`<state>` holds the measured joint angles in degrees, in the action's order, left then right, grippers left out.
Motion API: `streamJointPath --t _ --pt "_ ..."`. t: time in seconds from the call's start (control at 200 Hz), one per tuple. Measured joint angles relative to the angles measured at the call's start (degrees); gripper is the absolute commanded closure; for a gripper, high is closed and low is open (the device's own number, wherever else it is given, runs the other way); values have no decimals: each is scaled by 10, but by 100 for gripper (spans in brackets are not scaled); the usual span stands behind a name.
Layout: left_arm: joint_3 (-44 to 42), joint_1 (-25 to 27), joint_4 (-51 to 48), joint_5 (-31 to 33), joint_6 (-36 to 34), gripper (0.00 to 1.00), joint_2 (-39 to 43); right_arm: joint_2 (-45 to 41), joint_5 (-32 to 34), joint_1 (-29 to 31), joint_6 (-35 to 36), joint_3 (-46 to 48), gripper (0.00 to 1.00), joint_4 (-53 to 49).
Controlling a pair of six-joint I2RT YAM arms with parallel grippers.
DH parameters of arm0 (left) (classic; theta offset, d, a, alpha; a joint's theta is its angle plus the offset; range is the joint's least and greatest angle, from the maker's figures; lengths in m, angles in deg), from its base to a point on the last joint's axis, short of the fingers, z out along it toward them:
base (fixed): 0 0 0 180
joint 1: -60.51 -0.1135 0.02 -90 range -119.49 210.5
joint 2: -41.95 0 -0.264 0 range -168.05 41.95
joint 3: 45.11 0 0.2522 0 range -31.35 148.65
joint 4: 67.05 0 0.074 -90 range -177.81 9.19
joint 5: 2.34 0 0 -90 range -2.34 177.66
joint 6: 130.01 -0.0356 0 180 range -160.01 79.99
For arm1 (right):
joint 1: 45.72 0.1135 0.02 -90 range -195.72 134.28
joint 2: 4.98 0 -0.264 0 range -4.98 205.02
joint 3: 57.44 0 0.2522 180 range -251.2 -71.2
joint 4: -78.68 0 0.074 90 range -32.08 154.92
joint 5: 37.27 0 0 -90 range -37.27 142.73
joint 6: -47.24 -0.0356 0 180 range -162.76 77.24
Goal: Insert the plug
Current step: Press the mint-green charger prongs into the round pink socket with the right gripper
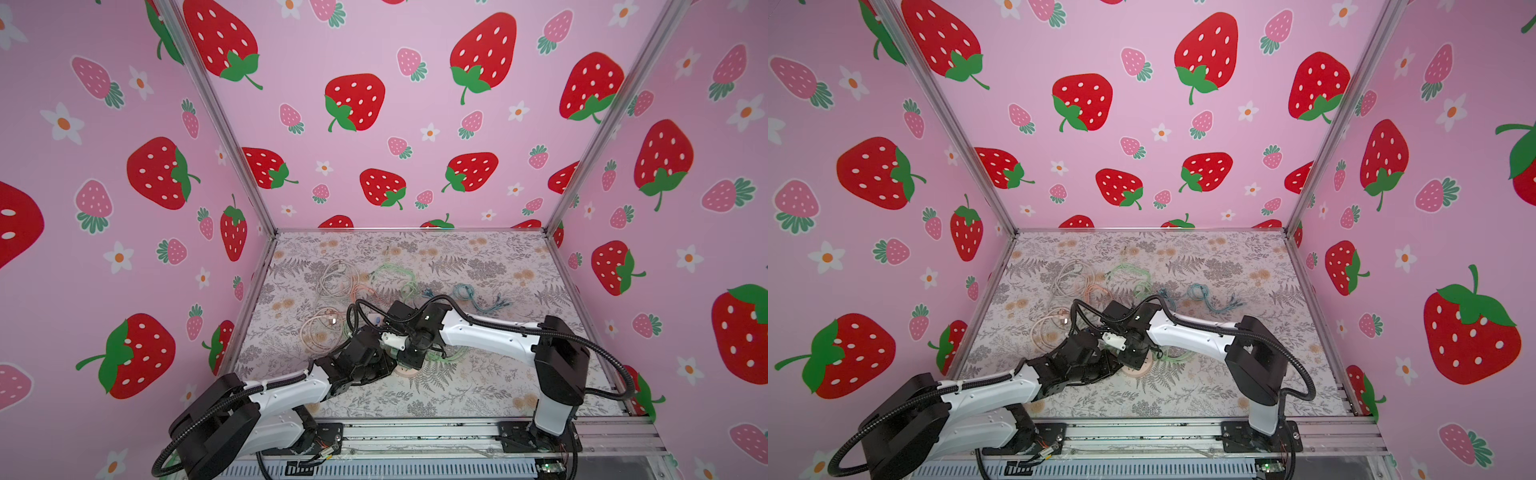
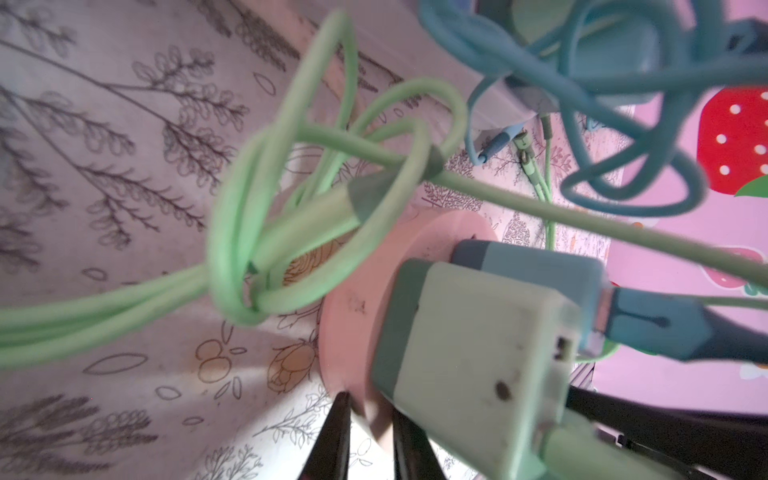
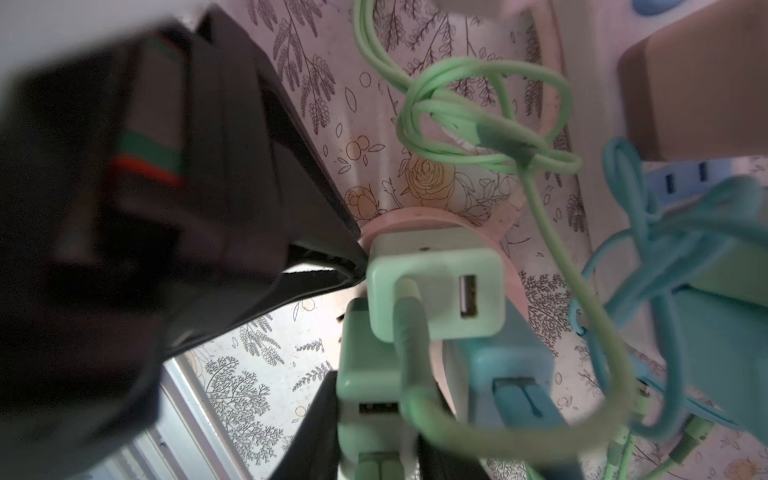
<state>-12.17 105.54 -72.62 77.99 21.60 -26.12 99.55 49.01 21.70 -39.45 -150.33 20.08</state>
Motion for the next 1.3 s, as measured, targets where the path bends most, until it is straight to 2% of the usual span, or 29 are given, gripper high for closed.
streamJointPath --t 0.7,1.046,1.301 --pt "-22 0 -4 14 2 80 36 18 23 9 -7 -5 93 -1" --pt "-29 11 -64 26 -13 79 115 9 28 12 -30 23 96 27" --pt "-28 15 -121 32 -30 79 174 -1 28 18 -56 60 96 87"
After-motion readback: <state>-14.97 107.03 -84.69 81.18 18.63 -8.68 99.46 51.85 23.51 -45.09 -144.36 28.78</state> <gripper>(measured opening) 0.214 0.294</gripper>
